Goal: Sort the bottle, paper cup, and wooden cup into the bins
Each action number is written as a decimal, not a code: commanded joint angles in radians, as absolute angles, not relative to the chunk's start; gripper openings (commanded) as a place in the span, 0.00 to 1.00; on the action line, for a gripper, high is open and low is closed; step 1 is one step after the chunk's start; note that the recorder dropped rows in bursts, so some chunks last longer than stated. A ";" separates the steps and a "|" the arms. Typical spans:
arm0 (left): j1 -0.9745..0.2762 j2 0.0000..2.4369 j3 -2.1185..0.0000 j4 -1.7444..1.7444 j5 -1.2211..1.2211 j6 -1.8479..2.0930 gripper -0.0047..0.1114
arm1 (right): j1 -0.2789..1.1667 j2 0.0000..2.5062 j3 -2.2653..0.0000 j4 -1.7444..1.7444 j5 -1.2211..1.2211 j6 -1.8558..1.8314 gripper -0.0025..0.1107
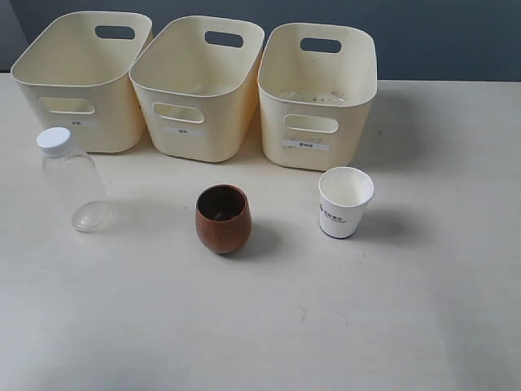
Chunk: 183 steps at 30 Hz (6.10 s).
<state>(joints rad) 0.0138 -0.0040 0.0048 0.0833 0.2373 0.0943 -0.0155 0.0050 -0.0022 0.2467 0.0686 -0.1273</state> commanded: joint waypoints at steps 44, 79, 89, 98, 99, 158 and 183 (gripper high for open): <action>0.016 0.000 0.000 0.080 0.232 0.089 0.04 | -0.020 0.000 -0.001 0.618 -0.106 -0.006 0.02; -0.005 0.000 0.000 0.081 0.232 0.089 0.04 | 0.102 0.938 -1.287 0.661 0.657 -0.782 0.02; -0.005 0.000 0.000 0.081 0.232 0.089 0.04 | 0.248 1.192 -1.394 0.436 0.811 -0.938 0.02; -0.005 0.000 0.000 0.081 0.232 0.089 0.04 | 0.388 1.427 -1.404 0.240 1.006 -0.891 0.02; -0.005 0.000 0.000 0.081 0.232 0.089 0.04 | 0.402 1.455 -1.401 0.206 1.030 -0.865 0.02; -0.005 0.000 0.000 0.081 0.232 0.089 0.04 | 0.531 1.993 -1.401 -0.025 1.059 -0.597 0.03; -0.005 0.000 0.000 0.081 0.232 0.089 0.04 | 0.561 1.639 -1.401 -0.067 0.868 -0.613 0.02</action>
